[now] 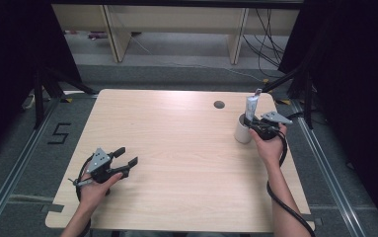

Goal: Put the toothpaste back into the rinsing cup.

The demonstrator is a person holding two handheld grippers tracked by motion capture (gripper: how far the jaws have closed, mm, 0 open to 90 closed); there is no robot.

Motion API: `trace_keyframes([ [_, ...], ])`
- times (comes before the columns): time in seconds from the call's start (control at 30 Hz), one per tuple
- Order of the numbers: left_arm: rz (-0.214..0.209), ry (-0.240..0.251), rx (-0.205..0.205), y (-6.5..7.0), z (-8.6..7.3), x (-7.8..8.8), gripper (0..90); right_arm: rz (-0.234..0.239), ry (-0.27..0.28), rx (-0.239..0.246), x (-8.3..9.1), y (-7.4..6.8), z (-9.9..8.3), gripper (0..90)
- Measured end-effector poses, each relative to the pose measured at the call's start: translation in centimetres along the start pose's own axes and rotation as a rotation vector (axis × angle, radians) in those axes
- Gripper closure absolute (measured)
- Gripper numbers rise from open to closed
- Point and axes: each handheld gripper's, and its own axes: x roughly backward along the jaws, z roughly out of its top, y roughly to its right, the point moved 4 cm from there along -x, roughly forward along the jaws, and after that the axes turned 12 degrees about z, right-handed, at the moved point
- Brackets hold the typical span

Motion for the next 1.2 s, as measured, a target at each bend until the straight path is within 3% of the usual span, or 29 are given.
trace_keyframes([
  [0.27, -0.002, 0.001, 0.001, 0.01, 0.0, -0.01, 31.4, -0.006, -0.004, -0.003, -0.01, 0.0, 0.09, 73.8],
  [0.33, 0.002, -0.003, 0.0, -0.01, 0.0, 0.03, 31.3, -0.007, -0.004, -0.034, 0.03, -0.21, 0.06, 73.7],
  [0.37, 0.003, -0.006, 0.0, -0.01, 0.0, 0.06, 31.3, 0.0, -0.002, -0.033, 0.02, -0.2, 0.06, 73.7],
  [0.4, 0.003, -0.005, 0.0, -0.01, 0.0, 0.04, 31.3, -0.004, 0.002, 0.001, 0.09, 0.08, 0.15, 73.6],
  [0.43, 0.0, -0.001, 0.001, 0.01, 0.0, 0.01, 31.3, -0.001, 0.003, -0.036, 0.11, -0.18, 0.1, 73.6],
  [0.47, -0.002, 0.001, 0.002, 0.02, 0.0, -0.01, 31.3, -0.012, -0.006, -0.001, 0.25, 0.11, 0.15, 73.5],
  [0.57, -0.002, 0.0, -0.001, 0.01, 0.0, 0.0, 31.3, -0.002, -0.008, -0.036, 0.34, -0.12, 0.07, 73.1],
  [0.83, 0.002, -0.006, -0.001, -0.01, 0.0, 0.07, 31.3, -0.004, 0.001, 0.005, 0.63, 0.12, 0.21, 72.5],
  [1.1, 0.002, -0.006, 0.002, -0.02, 0.0, 0.08, 31.3, 0.006, 0.0, -0.038, 0.78, -0.4, 0.07, 71.8],
  [1.17, 0.002, -0.006, 0.0, -0.02, 0.0, 0.07, 31.3, 0.006, 0.004, -0.029, 0.86, -0.35, 0.13, 71.1],
  [1.2, 0.002, -0.006, 0.001, -0.01, 0.0, 0.08, 31.3, -0.004, 0.008, 0.004, 0.89, -0.09, 0.19, 70.9],
])
